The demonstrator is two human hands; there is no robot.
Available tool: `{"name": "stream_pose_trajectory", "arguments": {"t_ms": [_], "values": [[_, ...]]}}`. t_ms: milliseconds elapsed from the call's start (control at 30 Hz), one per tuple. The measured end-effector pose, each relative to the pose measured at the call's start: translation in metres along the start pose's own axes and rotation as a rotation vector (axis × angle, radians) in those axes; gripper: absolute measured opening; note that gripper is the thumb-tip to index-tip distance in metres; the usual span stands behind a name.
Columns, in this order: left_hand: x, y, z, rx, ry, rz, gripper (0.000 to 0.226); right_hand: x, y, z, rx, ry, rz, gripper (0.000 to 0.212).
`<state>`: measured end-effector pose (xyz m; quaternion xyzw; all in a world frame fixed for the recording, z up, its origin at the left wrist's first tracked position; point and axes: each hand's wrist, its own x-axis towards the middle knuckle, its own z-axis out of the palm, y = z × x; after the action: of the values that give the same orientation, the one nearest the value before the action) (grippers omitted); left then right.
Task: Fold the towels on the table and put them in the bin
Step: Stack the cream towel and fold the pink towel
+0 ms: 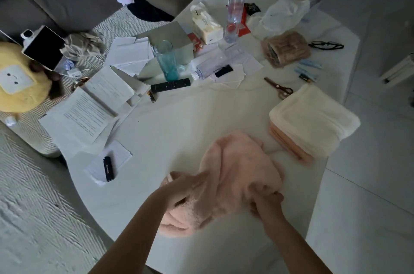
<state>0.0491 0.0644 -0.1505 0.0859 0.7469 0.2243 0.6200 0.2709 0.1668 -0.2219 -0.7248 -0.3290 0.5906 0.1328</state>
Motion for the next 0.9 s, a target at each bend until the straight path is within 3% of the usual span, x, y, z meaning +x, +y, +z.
{"name": "stream_pose_trajectory", "arguments": {"t_ms": [67,133,233,333,433,533,633,733,833,900], "values": [[0.005,-0.005,0.006,0.032,-0.117,0.082,0.041,-0.003,-0.005,0.004,0.09,-0.089,-0.051,0.044],[0.009,-0.006,0.013,0.04,-0.075,0.174,0.032,-0.007,-0.013,-0.002,0.22,-0.178,-0.137,0.029],[-0.001,0.003,0.017,-0.138,-0.031,0.292,0.037,-0.011,-0.02,-0.018,0.399,-0.159,-0.21,0.03],[-0.018,0.011,0.019,-0.422,-0.282,0.454,0.042,-0.021,-0.007,-0.019,0.376,-0.156,-0.049,0.026],[-0.037,0.009,0.023,-0.538,-0.455,0.494,0.044,-0.028,-0.001,-0.011,0.269,-0.304,0.042,0.042],[-0.052,-0.004,0.024,-0.63,-0.493,0.47,0.053,-0.03,-0.025,-0.009,0.416,-0.487,-0.07,0.054],[-0.05,-0.005,0.033,-0.456,-0.273,0.52,0.052,-0.034,-0.046,-0.009,0.22,-0.558,-0.175,0.04],[-0.032,-0.031,0.024,-0.59,-0.025,0.387,0.041,-0.028,-0.044,-0.017,-0.052,-0.41,-0.16,0.026],[-0.029,-0.069,0.01,-0.682,0.246,0.285,0.032,-0.024,-0.041,-0.038,-0.147,-0.267,-0.111,0.031],[-0.031,-0.066,0.004,-0.647,0.273,0.286,0.03,-0.023,-0.06,-0.041,-0.163,-0.235,-0.1,0.036]]}}
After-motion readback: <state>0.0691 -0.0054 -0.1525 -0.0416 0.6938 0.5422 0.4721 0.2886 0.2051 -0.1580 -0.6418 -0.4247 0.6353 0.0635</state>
